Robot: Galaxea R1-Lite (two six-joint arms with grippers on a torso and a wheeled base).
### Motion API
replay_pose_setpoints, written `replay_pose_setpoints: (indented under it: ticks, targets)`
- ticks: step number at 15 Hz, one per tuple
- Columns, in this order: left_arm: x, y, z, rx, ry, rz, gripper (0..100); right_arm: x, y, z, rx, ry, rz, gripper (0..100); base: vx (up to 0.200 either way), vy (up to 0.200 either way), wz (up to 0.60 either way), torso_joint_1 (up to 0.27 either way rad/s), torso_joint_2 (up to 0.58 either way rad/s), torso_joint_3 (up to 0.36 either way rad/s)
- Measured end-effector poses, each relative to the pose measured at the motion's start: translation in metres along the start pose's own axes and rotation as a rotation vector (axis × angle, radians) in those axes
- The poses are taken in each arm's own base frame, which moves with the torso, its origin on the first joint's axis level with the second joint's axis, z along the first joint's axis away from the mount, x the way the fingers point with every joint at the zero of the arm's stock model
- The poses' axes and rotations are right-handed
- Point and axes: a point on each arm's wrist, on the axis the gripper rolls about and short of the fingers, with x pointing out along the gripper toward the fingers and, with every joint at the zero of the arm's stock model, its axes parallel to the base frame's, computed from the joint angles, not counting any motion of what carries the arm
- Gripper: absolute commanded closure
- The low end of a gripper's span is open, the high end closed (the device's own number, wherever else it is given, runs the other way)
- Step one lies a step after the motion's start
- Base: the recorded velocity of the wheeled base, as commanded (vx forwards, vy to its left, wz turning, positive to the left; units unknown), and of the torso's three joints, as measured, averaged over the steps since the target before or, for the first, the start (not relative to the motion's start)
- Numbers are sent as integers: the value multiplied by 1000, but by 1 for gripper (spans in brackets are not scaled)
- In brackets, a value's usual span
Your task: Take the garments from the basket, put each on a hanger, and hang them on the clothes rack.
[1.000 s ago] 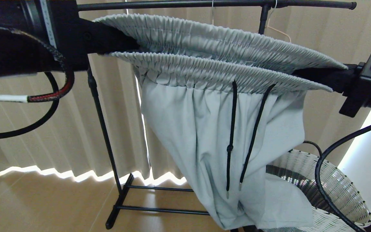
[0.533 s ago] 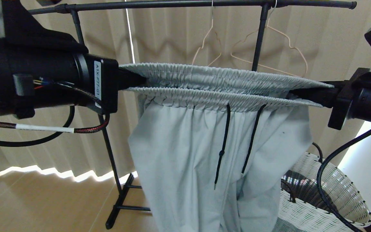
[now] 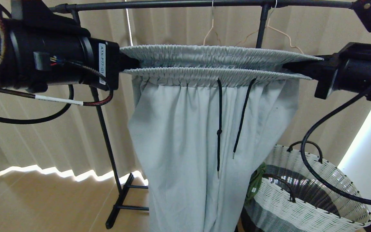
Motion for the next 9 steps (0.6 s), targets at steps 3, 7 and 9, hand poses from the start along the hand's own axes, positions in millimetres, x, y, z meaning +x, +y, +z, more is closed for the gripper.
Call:
replay_pose_setpoints:
  ticks: [3,7,9]
  targets:
    - [8,2,-2,-26,17,9,100,14,-4,-3,6,15,-4,100,0,0,0,0,0,0]
    - [18,-1,-7,-42,36,8,100,14,-8,-12,18,48,-21,100,0,0,0,0,0,0]
    - [26,-6,-10,-67,38,-3,100,1,-13,-19,33,68,-46,100,0,0,0,0,0,0]
